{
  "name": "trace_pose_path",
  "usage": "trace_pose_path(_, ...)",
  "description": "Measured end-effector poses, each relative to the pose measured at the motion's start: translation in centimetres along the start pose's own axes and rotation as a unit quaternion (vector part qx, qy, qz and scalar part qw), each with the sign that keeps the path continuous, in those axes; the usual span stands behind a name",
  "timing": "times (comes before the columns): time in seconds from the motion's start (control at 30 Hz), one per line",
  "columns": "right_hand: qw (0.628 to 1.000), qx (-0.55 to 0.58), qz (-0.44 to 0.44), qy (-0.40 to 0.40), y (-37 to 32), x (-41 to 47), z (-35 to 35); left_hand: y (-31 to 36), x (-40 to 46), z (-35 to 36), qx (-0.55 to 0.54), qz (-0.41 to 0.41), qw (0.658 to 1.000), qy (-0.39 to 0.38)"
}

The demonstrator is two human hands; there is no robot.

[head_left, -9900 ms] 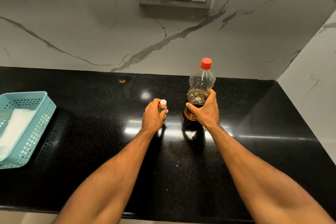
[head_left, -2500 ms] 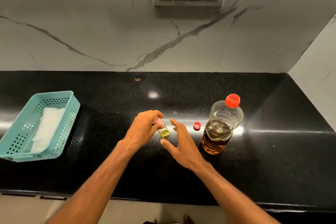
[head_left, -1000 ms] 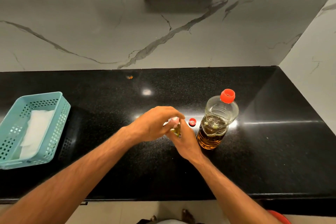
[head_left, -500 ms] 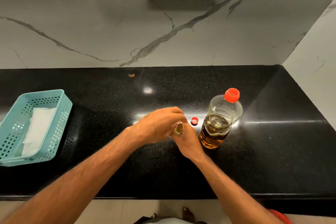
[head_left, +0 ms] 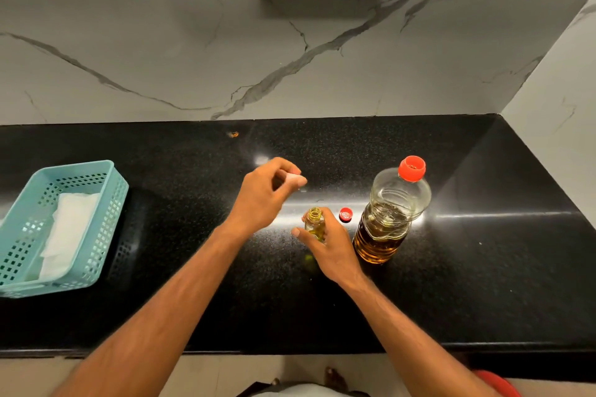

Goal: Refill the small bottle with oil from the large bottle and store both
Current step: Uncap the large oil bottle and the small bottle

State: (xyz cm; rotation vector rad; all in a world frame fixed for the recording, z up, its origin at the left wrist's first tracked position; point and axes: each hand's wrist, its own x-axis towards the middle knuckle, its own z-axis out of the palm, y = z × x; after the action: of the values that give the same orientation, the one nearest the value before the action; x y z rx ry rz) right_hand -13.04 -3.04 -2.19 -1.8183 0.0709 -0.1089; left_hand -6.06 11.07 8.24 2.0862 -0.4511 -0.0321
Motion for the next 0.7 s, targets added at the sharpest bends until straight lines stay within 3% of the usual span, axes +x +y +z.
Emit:
trace_pose_path(0.1, 1.000, -0.012, 0.000, 0.013, 0.5, -0.1, 0.1, -3.6, -1.4, 0.4, -0.188, -0.115, 0.975, -0.012)
trace_pose_path(0.27, 0.998, -0.056, 0.011, 0.013, 1.9, -0.8, -0.3, -9.0, -4.6, 2.1, -0.078, -0.154, 0.985, 0.022)
trace_pose_path(0.47, 0.998, -0.048, 0.040, 0.008, 3.0, -1.1, -0.3, -11.0, -6.3, 3.0, -0.061, -0.173, 0.980, 0.077)
trace_pose_path(0.7, 0.998, -0.049, 0.045, 0.013, 3.3, -0.6, 0.2, -12.7, -8.7, 4.6, -0.046, -0.144, 0.985, 0.078)
